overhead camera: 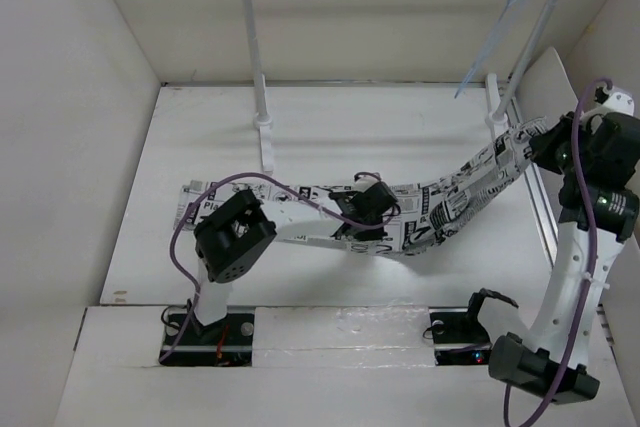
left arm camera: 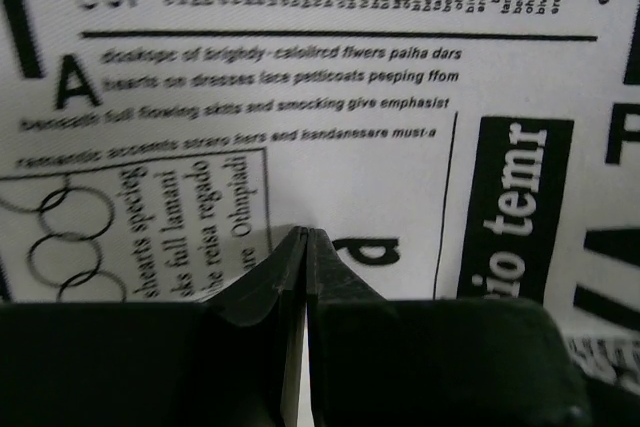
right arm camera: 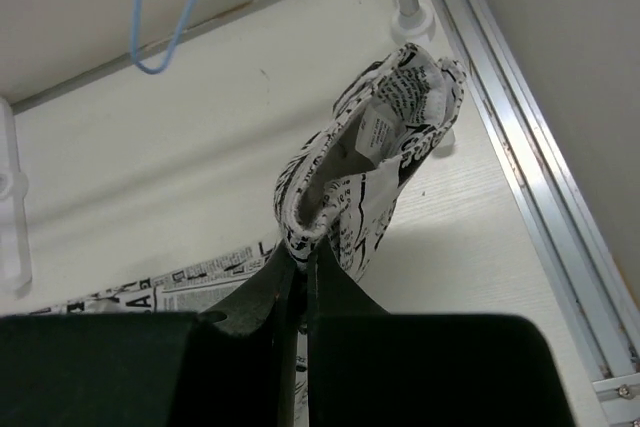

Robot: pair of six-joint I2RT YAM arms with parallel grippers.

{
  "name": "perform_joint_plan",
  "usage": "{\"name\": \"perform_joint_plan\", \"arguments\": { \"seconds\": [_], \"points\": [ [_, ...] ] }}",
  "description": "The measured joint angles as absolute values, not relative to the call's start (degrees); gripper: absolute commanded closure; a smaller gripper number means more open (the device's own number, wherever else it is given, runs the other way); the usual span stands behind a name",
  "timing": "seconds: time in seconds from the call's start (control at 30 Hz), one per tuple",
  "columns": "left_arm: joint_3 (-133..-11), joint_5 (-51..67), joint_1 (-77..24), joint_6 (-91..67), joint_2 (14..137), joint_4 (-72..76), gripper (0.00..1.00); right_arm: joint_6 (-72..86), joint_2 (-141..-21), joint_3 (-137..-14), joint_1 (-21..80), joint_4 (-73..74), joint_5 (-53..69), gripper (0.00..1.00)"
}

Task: Place the trousers on the hanger
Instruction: Fold the trousers at the center of the board.

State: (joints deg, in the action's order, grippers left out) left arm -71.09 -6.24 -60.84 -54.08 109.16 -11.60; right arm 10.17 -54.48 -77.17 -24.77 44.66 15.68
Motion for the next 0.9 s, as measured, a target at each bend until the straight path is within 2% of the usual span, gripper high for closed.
{"name": "perform_joint_plan", "arguments": {
  "seconds": [0.17, 0.33, 0.47, 0.6, 0.77, 0.9],
  "points": [
    [-79.2, -1.5, -63.2, -54.2, 117.2, -9.5, 1.0, 9.0, -54.5, -88.0, -19.6, 48.1, 13.3, 1.0],
    [-87.7, 0.7, -66.7, -54.0, 122.8, -9.7, 1.0, 9.0, -55.1, -92.4, -14.5, 48.6, 14.5, 1.0],
    [-84.0, 0.1, -66.9, -53.5, 119.7, -10.0, 1.0, 10.3, -56.3, -92.4, -5.1, 47.7, 11.9, 1.0],
    [-69.7, -0.9, -58.3, -53.7, 103.6, -11.9, 1.0, 11.9, -59.3, -92.4, 9.2, 45.5, 5.7, 1.0],
    [-60.2, -4.3, -35.7, -52.4, 75.7, -13.2, 1.0, 13.4, -64.6, -92.5, 27.7, 41.7, -5.2, 1.0],
    [-56.7, -2.7, -17.9, -49.3, 59.0, -13.8, 1.0, 14.6, -69.6, -92.6, 34.7, 37.4, -10.3, 1.0]
  ]
}}
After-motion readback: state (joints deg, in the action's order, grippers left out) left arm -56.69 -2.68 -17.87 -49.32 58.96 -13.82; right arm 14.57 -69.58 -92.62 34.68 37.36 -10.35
